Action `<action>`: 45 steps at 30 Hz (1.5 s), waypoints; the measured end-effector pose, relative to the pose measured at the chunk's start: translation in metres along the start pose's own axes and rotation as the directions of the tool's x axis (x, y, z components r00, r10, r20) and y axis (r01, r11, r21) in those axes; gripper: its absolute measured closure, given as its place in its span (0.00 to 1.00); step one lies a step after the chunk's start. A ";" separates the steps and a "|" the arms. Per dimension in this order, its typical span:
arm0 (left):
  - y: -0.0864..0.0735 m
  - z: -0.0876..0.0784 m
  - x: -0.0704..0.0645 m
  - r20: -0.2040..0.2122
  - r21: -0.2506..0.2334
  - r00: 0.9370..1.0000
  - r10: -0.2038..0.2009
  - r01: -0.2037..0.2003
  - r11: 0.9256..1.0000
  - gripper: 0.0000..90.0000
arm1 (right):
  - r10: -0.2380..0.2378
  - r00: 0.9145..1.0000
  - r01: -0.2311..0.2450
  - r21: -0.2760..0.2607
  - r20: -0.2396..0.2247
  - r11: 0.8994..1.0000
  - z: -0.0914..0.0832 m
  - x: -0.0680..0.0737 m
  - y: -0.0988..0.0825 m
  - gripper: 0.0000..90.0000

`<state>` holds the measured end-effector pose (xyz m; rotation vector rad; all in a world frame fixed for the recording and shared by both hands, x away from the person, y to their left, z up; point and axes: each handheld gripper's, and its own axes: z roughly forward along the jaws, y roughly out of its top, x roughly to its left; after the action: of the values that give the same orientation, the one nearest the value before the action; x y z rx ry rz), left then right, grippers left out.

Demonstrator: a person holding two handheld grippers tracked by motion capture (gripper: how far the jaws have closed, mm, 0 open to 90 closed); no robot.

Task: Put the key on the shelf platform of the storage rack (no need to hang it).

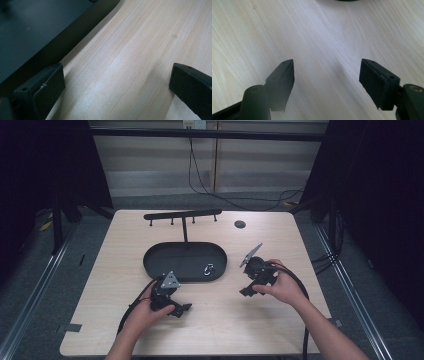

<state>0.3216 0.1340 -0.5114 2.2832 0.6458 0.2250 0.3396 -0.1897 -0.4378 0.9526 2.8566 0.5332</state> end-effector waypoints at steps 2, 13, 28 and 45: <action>0.000 0.000 0.000 0.000 0.000 1.000 0.000 0.000 1.000 0.00 | 0.009 1.000 -0.009 -0.001 0.002 1.000 0.000 0.000 -0.003 0.32; 0.000 0.000 0.000 0.000 -0.001 1.000 -0.001 0.001 1.000 0.00 | 0.029 1.000 -0.029 0.002 0.009 1.000 0.000 -0.004 -0.022 0.31; 0.000 0.000 0.000 0.000 -0.001 1.000 -0.001 0.001 1.000 0.00 | 0.067 0.998 -0.067 0.022 0.014 0.998 0.007 -0.007 -0.044 0.31; 0.000 0.000 0.000 0.000 -0.001 1.000 -0.001 0.001 1.000 0.00 | 0.071 0.997 -0.072 0.020 0.032 0.997 0.011 -0.009 -0.060 0.29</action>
<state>0.3216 0.1340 -0.5113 2.2824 0.6466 0.2251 0.3149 -0.2369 -0.4699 1.0605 2.8152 0.4903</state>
